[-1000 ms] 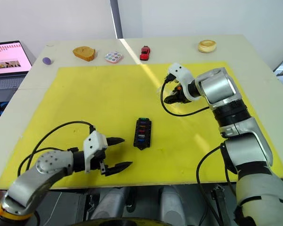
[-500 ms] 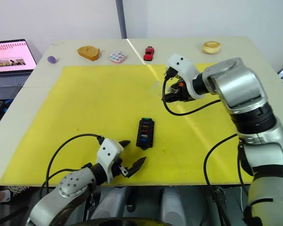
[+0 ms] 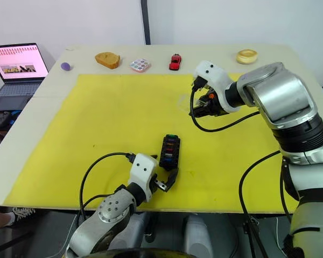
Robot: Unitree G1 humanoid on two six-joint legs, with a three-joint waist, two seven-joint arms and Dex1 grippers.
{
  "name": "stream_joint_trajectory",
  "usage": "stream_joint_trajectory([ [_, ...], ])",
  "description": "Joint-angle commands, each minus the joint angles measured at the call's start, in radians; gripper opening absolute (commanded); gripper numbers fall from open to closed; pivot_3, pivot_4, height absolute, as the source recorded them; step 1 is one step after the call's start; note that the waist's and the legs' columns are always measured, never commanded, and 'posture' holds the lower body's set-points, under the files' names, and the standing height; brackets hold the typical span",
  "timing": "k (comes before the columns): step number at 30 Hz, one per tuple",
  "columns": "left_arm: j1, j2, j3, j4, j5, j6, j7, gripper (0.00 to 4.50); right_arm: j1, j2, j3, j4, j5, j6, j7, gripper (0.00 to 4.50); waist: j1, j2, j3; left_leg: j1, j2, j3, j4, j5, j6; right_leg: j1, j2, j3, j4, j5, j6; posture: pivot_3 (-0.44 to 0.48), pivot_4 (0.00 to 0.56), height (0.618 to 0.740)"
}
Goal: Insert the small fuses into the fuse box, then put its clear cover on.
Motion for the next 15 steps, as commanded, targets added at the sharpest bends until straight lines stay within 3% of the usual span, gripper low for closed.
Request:
stream_joint_trajectory([
  [1, 0.018, -0.025, -0.050, 0.066, -0.011, 0.010, -0.005, 4.50, -0.039, -0.023, -0.014, -0.030, 0.013, 0.008, -0.013, 1.68, 0.000, 0.000, 0.000, 0.000, 0.000, 0.000, 0.001, 0.000, 0.000, 0.000, 0.000, 0.000, -0.001, 0.000, 0.000, 0.000, 0.150, 0.740],
  [13, -0.014, -0.069, -0.032, 0.141, 0.023, -0.021, 0.066, 4.50, -0.031, -0.034, -0.028, -0.052, 0.039, 0.024, -0.049, 1.68, -0.002, 0.000, 0.000, 0.000, 0.000, 0.000, 0.001, 0.000, 0.001, 0.002, 0.000, 0.000, -0.002, 0.001, 0.001, 0.000, 0.150, 0.740],
  [15, -0.015, -0.066, -0.028, 0.140, 0.023, -0.027, 0.070, 3.94, -0.027, -0.034, -0.030, -0.054, 0.044, 0.024, -0.055, 1.68, -0.003, 0.000, 0.000, 0.000, 0.000, 0.000, 0.001, 0.000, 0.001, 0.002, 0.000, 0.000, -0.002, 0.001, 0.001, 0.000, 0.150, 0.740],
])
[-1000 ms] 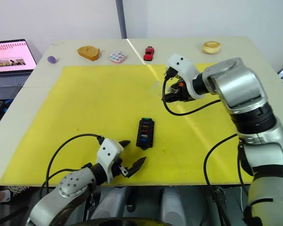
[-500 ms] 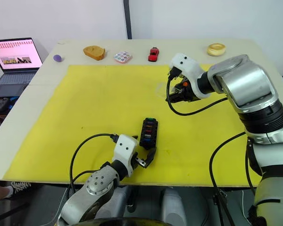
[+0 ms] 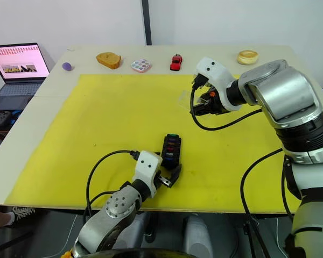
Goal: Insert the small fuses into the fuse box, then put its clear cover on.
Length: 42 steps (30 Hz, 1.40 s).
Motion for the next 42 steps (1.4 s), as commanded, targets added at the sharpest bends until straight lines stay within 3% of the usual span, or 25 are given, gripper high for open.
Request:
stream_joint_trajectory([
  [1, 0.025, -0.040, -0.023, 0.056, 0.016, 0.017, 0.029, 3.63, -0.021, -0.022, -0.031, -0.034, 0.011, -0.003, -0.015, 1.68, -0.001, 0.000, 0.000, 0.000, 0.000, 0.000, 0.000, 0.000, 0.000, 0.000, 0.000, 0.000, 0.000, 0.000, 0.000, 0.000, 0.150, 0.740],
  [3, 0.022, -0.030, -0.018, 0.053, 0.018, 0.017, 0.027, 2.63, -0.017, -0.020, -0.033, -0.034, 0.016, -0.004, -0.022, 1.68, -0.001, 0.000, 0.000, 0.000, 0.000, 0.000, 0.000, 0.000, 0.000, 0.000, 0.000, 0.000, 0.000, 0.000, 0.000, 0.000, 0.150, 0.740],
  [4, 0.020, -0.015, -0.011, 0.046, 0.023, 0.021, 0.023, 2.39, -0.013, -0.018, -0.036, -0.036, 0.019, -0.004, -0.025, 1.68, -0.001, 0.000, 0.000, 0.000, 0.000, 0.000, 0.000, 0.000, 0.000, 0.000, 0.000, 0.000, 0.000, 0.000, 0.000, 0.000, 0.150, 0.740],
  [12, -0.005, 0.084, 0.111, 0.009, -0.036, 0.037, -0.093, 2.39, 0.013, 0.006, -0.055, -0.037, 0.030, -0.028, -0.071, 1.68, -0.005, 0.000, 0.000, 0.000, 0.000, 0.000, -0.001, 0.000, 0.000, -0.001, 0.000, 0.000, 0.000, 0.000, 0.000, 0.000, 0.150, 0.740],
  [17, -0.091, 0.207, 0.218, 0.003, -0.187, 0.056, -0.317, 2.39, 0.024, 0.019, -0.072, -0.039, 0.035, -0.041, -0.103, 1.68, -0.007, 0.000, 0.000, 0.000, 0.001, 0.000, -0.002, 0.000, 0.000, -0.002, 0.001, 0.000, 0.000, 0.000, 0.000, 0.000, 0.150, 0.740],
  [20, -0.169, 0.346, 0.255, 0.040, -0.262, 0.059, -0.505, 2.39, 0.030, 0.031, -0.089, -0.038, 0.037, -0.049, -0.124, 1.68, -0.008, 0.001, 0.000, 0.000, 0.001, 0.000, -0.002, 0.000, 0.000, -0.002, 0.002, 0.000, 0.000, 0.000, 0.001, 0.000, 0.150, 0.740],
  [24, -0.276, 0.514, 0.225, 0.151, -0.259, 0.000, -0.702, 2.39, 0.043, 0.043, -0.107, -0.047, 0.040, -0.054, -0.150, 1.68, -0.015, 0.001, 0.000, 0.000, 0.002, 0.000, -0.003, 0.001, 0.000, -0.003, 0.002, 0.001, 0.000, 0.001, 0.002, 0.000, 0.150, 0.740],
  [26, -0.315, 0.551, 0.210, 0.211, -0.241, -0.039, -0.755, 2.39, 0.050, 0.047, -0.115, -0.053, 0.044, -0.055, -0.162, 1.68, -0.021, 0.001, -0.001, 0.000, 0.002, 0.000, -0.004, 0.001, 0.001, -0.003, 0.002, 0.001, 0.000, 0.002, 0.002, 0.000, 0.150, 0.740],
  [30, -0.367, 0.556, 0.218, 0.310, -0.195, -0.132, -0.767, 4.34, 0.062, 0.050, -0.126, -0.060, 0.048, -0.059, -0.184, 1.68, -0.034, 0.001, -0.001, 0.000, 0.002, 0.000, -0.006, 0.002, 0.001, -0.002, 0.002, 0.001, 0.000, 0.002, 0.003, 0.000, 0.150, 0.740],
  [36, -0.294, 0.483, 0.284, 0.327, -0.246, -0.263, -0.755, 4.45, 0.073, 0.055, -0.144, -0.080, 0.063, -0.053, -0.204, 1.68, -0.032, 0.002, -0.001, 0.001, 0.001, 0.000, -0.006, 0.002, 0.001, -0.002, 0.001, 0.002, 0.000, 0.002, 0.003, 0.000, 0.150, 0.740],
  [42, -0.208, 0.418, 0.265, 0.284, -0.232, -0.266, -0.715, 4.45, 0.079, 0.053, -0.147, -0.088, 0.071, -0.050, -0.217, 1.68, -0.031, 0.002, -0.001, 0.001, 0.001, 0.000, -0.006, 0.002, 0.001, -0.002, 0.001, 0.002, 0.000, 0.002, 0.003, 0.000, 0.150, 0.740],
])
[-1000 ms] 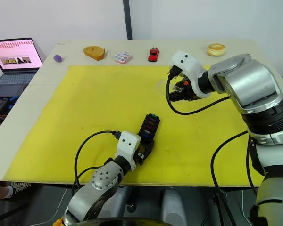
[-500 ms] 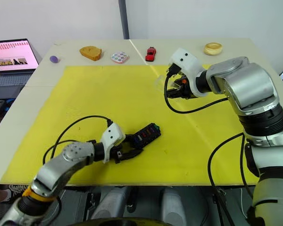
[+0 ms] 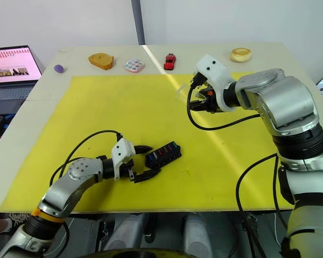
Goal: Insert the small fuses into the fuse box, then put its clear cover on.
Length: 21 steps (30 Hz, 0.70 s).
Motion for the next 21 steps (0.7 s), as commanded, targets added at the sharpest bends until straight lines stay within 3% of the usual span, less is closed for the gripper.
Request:
stream_joint_trajectory([
  [1, 0.049, -0.024, -0.020, 0.010, 0.026, 0.022, 0.037, 4.45, -0.006, -0.003, -0.044, -0.033, 0.010, -0.007, -0.010, 1.68, 0.000, 0.000, 0.000, 0.000, 0.000, 0.000, 0.000, 0.000, 0.000, 0.000, 0.000, 0.000, 0.000, 0.000, 0.000, 0.000, 0.150, 0.740],
  [6, 0.057, -0.051, -0.031, 0.020, 0.059, 0.005, 0.056, 4.45, -0.003, -0.001, -0.044, -0.039, 0.015, -0.003, -0.016, 1.68, 0.002, 0.001, 0.000, 0.000, 0.000, 0.000, 0.000, 0.000, 0.000, 0.000, 0.000, 0.000, 0.000, 0.000, 0.000, 0.000, 0.150, 0.740],
  [9, 0.056, -0.047, -0.038, 0.023, 0.066, -0.006, 0.034, 3.60, 0.000, -0.002, -0.044, -0.041, 0.017, -0.002, -0.022, 1.68, 0.002, 0.001, 0.000, 0.000, -0.001, 0.000, 0.000, 0.000, 0.000, 0.000, 0.000, 0.000, 0.000, 0.000, 0.000, 0.000, 0.150, 0.740],
  [11, 0.054, -0.034, -0.045, 0.024, 0.068, -0.024, 0.003, 2.65, 0.002, -0.003, -0.043, -0.046, 0.020, -0.001, -0.026, 1.68, 0.002, 0.001, 0.000, 0.000, -0.001, 0.000, 0.000, 0.000, 0.000, 0.000, 0.000, 0.000, 0.000, 0.000, 0.000, 0.000, 0.150, 0.740],
  [12, 0.051, -0.027, -0.047, 0.024, 0.068, -0.035, -0.013, 2.52, 0.003, -0.003, -0.044, -0.048, 0.021, 0.001, -0.027, 1.68, 0.002, 0.001, 0.000, 0.000, -0.001, 0.000, 0.000, 0.000, 0.000, 0.000, 0.000, 0.000, 0.000, 0.000, 0.000, 0.000, 0.150, 0.740],
  [17, -0.030, 0.015, -0.024, 0.056, 0.008, -0.054, -0.158, 2.53, 0.028, 0.008, -0.103, -0.103, 0.114, 0.061, 0.013, 1.68, 0.002, 0.001, 0.000, 0.000, 0.000, 0.000, 0.000, 0.000, 0.000, 0.000, 0.000, 0.000, 0.000, 0.000, 0.000, 0.000, 0.150, 0.740],
  [21, -0.215, 0.034, -0.035, 0.268, 0.017, -0.160, -0.350, 2.53, 0.090, -0.007, -0.120, -0.257, 0.263, 0.069, 0.124, 1.68, 0.009, 0.001, 0.000, -0.001, 0.000, -0.002, 0.000, 0.000, 0.000, 0.000, 0.001, -0.003, 0.000, 0.000, 0.000, 0.000, 0.150, 0.740],
])
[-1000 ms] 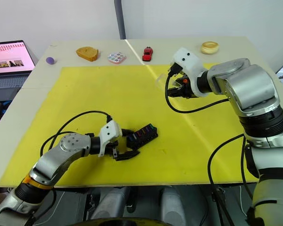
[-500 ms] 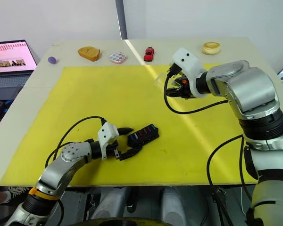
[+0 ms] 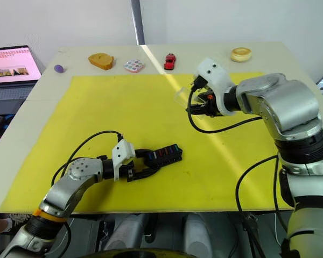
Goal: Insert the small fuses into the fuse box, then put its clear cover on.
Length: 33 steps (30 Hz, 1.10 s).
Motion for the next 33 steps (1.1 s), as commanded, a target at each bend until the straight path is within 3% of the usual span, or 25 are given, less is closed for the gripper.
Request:
stream_joint_trajectory([
  [1, -0.093, -0.003, -0.013, 0.159, 0.002, -0.098, -0.143, 2.53, 0.008, 0.018, -0.053, -0.129, 0.125, 0.019, 0.058, 1.68, -0.008, 0.000, 0.000, 0.000, 0.000, 0.000, 0.000, 0.000, 0.000, 0.001, 0.000, 0.000, 0.000, 0.000, 0.000, 0.000, 0.150, 0.740],
  [5, -0.207, -0.055, -0.029, 0.419, 0.059, -0.311, -0.248, 2.53, 0.038, -0.035, 0.040, -0.170, 0.100, -0.016, 0.053, 1.68, -0.009, 0.000, 0.000, 0.000, -0.001, 0.000, 0.001, 0.000, 0.001, 0.000, -0.001, 0.000, -0.001, 0.000, 0.000, 0.000, 0.150, 0.740],
  [9, -0.238, -0.080, -0.035, 0.523, 0.073, -0.388, -0.301, 2.53, 0.035, -0.050, 0.092, -0.183, 0.101, -0.028, 0.061, 1.68, -0.010, 0.000, 0.000, 0.000, -0.001, 0.000, 0.003, -0.001, 0.001, 0.001, -0.001, 0.000, -0.001, 0.000, 0.000, 0.000, 0.150, 0.740],
  [18, -0.232, -0.095, -0.031, 0.567, 0.102, -0.376, -0.271, 2.53, -0.010, 0.000, 0.229, -0.177, 0.060, 0.014, -0.020, 1.68, -0.007, 0.000, -0.001, 0.000, -0.002, 0.000, 0.004, -0.001, 0.002, 0.002, -0.001, 0.000, -0.001, 0.000, 0.000, 0.000, 0.150, 0.740],
  [33, -0.252, -0.104, -0.054, 0.552, 0.115, -0.289, -0.276, 2.53, -0.106, 0.025, 0.374, -0.154, 0.038, 0.050, -0.013, 1.68, -0.006, 0.000, -0.001, 0.000, -0.002, -0.001, 0.005, -0.001, 0.002, 0.003, -0.001, 0.000, -0.001, 0.001, 0.001, 0.000, 0.150, 0.740],
])
